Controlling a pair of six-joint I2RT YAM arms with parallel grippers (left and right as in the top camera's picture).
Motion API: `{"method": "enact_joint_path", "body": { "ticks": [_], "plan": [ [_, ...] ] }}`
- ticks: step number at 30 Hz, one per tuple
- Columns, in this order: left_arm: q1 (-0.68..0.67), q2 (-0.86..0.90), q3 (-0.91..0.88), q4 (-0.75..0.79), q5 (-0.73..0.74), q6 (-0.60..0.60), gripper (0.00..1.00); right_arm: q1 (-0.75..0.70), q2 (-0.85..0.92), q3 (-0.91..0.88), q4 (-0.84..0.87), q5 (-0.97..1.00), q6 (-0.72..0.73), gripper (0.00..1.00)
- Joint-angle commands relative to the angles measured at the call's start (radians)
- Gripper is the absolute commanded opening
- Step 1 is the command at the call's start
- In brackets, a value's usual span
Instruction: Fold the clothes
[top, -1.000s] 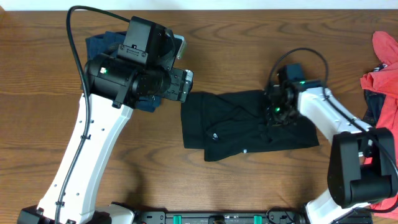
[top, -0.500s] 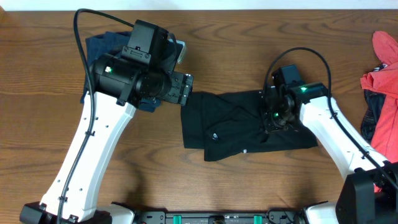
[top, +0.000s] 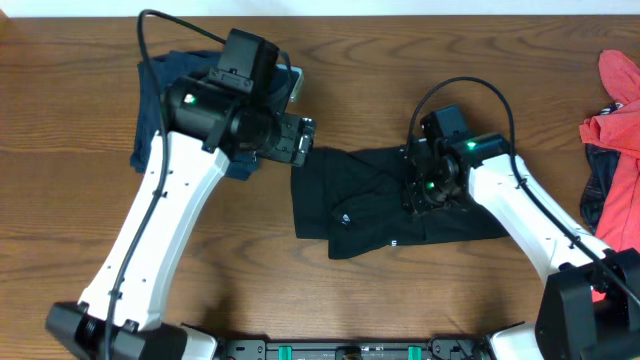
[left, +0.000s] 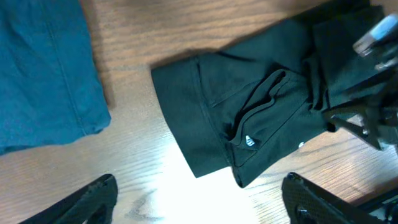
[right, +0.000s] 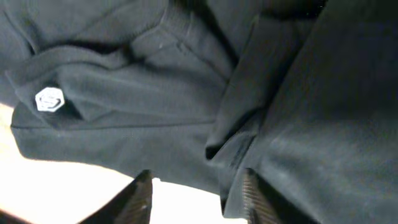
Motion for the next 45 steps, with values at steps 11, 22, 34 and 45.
{"method": "enact_joint_path", "body": {
  "ticks": [11, 22, 34, 45],
  "plan": [
    [0.005, 0.307, -0.189, 0.171, 0.284, -0.030, 0.99, -0.395, -0.146, 0.147, 0.014, -0.068, 0.086, 0.63],
    [-0.011, 0.541, -0.226, 0.195, 0.442, 0.044, 0.99, -0.473, -0.152, 0.147, -0.012, -0.069, 0.063, 0.64],
    [-0.133, 0.578, -0.267, 0.281, 0.471, 0.069, 0.73, -0.473, -0.152, 0.147, -0.010, -0.069, 0.063, 0.64],
    [-0.129, 0.574, -0.267, 0.256, 0.467, 0.069, 0.32, -0.473, -0.152, 0.147, -0.013, -0.069, 0.063, 0.64]
  ]
}}
